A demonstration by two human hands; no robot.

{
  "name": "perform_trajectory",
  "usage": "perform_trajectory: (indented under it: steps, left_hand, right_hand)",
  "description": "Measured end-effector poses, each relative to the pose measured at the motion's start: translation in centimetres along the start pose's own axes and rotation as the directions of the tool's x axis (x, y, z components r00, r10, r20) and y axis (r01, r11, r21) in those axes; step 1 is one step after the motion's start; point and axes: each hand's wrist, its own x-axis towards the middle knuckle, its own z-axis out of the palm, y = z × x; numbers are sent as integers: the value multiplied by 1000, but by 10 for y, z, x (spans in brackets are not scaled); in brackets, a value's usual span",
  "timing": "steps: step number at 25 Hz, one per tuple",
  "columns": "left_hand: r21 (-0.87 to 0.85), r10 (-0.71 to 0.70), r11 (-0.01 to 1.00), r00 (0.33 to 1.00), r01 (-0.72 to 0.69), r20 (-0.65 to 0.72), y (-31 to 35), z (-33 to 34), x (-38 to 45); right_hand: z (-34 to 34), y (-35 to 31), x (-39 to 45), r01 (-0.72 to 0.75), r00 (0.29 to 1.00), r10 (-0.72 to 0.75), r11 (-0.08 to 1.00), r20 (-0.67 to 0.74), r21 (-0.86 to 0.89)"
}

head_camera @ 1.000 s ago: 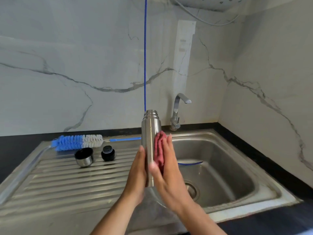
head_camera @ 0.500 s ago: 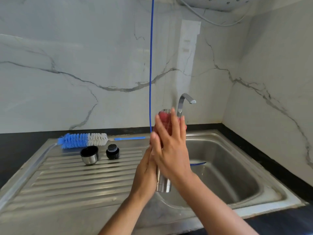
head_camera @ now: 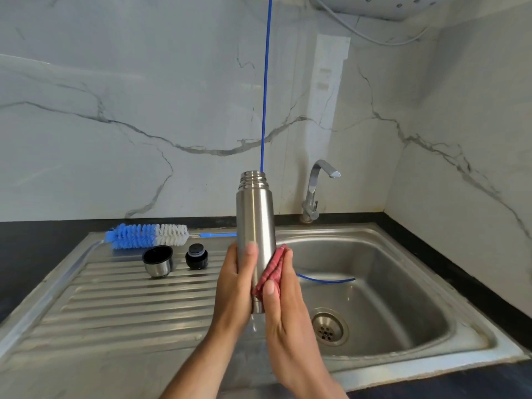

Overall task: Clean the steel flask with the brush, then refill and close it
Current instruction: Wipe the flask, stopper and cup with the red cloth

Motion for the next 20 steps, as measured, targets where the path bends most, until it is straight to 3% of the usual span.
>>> perform_trajectory:
  steps: [5,8,10,13,15,17,19,20]
  left_hand:
    - [-4,-69,997,967,72,245,3,2,-6]
    - [-12,-124,991,932,136,340,5,5,-9]
    - [32,-143,989,919,141,368,5,4,-9]
    - [230,-130,972,937,55,325,4,-1,-5]
    - [445,-36,890,960,-95,277,-1,-5,-3]
    - [678,32,705,964,-210,265,-6,-5,-4]
    - [784,56,560,957,-267,286,-9,-5,-5]
    - [768,64,578,954,-274,293,-10,-6,-5]
  right_hand:
    - [-19,-4,17,-15,994,51,942,-97,337]
    - [-43,-13,46,-129,979,176,926,-104,354]
    - [-53,-22,64,-238,951,298,875,-82,422]
    - [-63,-28,82,-259,927,356,833,-116,488]
    - [-59,-23,83,-179,948,266,897,-172,403]
    - [-49,-14,75,-113,946,187,956,-263,270]
    - [-45,-6,70,-133,901,255,933,-350,334]
    - [-49,-5,72,-138,875,304,902,-376,409]
